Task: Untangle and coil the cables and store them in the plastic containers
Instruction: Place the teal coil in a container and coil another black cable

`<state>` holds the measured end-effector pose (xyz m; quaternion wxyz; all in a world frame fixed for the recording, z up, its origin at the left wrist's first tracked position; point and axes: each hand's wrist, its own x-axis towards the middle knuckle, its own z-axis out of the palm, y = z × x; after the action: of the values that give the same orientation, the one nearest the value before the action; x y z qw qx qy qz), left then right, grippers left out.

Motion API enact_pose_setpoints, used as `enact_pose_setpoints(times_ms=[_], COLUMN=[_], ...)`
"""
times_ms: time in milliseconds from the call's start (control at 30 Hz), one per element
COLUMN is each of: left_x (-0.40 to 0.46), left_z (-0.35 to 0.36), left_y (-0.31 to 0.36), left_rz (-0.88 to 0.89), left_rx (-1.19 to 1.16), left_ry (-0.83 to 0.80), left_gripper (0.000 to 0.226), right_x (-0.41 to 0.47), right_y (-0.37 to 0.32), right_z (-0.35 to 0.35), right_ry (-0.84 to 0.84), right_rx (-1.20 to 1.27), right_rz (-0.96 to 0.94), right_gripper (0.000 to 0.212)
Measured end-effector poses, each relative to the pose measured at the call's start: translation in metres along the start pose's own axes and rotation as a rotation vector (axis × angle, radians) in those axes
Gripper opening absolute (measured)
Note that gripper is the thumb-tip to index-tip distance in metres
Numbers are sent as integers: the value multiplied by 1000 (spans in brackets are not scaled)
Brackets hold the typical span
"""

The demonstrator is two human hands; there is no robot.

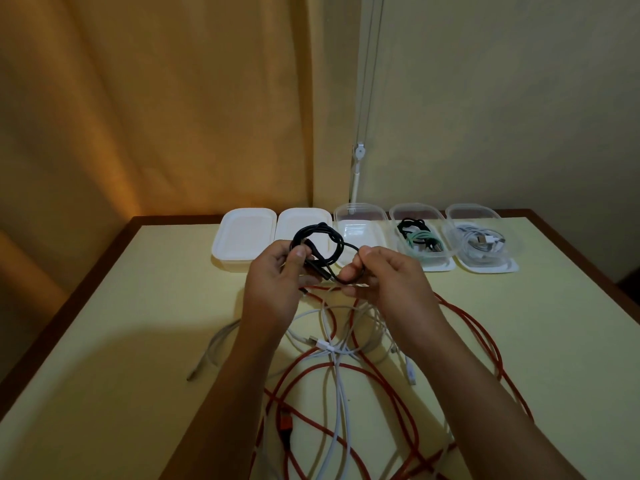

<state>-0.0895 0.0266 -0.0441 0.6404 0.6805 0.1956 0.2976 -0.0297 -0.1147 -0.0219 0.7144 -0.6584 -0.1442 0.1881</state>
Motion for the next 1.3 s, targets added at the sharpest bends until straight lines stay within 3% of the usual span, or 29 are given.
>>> enact_pose_setpoints(times_ms=[100,200,300,533,800,1000,1067,1167,1300], left_x=[0,0,-4,-7,-11,-13,-14,-15,-18], left_z=[1,-2,-3,4,14,17,18,20,25], left_y=[0,1,4,8,6,6,5,4,5], left_rz=[-33,-67,-92,-169,-160,-128,-119,-130,-165], left_rx=[-19,-41,-102,-341,-378,-261,-234,-203,-233], left_ry=[8,-25,-105,-178,-188,-139,-134,-125,-132], left_gripper=[15,17,22,20,17,15,15,16,16], right_x=[2,4,7,9,2,-6,-7,-5,-3], right_y=[2,3,4,21,18,-1,0,6,8], right_z=[0,-6,-14,-11,2,1,3,4,8], right_ry=[8,92,192,242,315,114,77,136,167], right_rx=[86,-131,-367,-479,-348,-43,-77,-101,99], right_rz=[30,-1,-147,-284,-275,-81,-101,-114,-45], right_gripper=[35,33,26,15,21,30,23,17,18])
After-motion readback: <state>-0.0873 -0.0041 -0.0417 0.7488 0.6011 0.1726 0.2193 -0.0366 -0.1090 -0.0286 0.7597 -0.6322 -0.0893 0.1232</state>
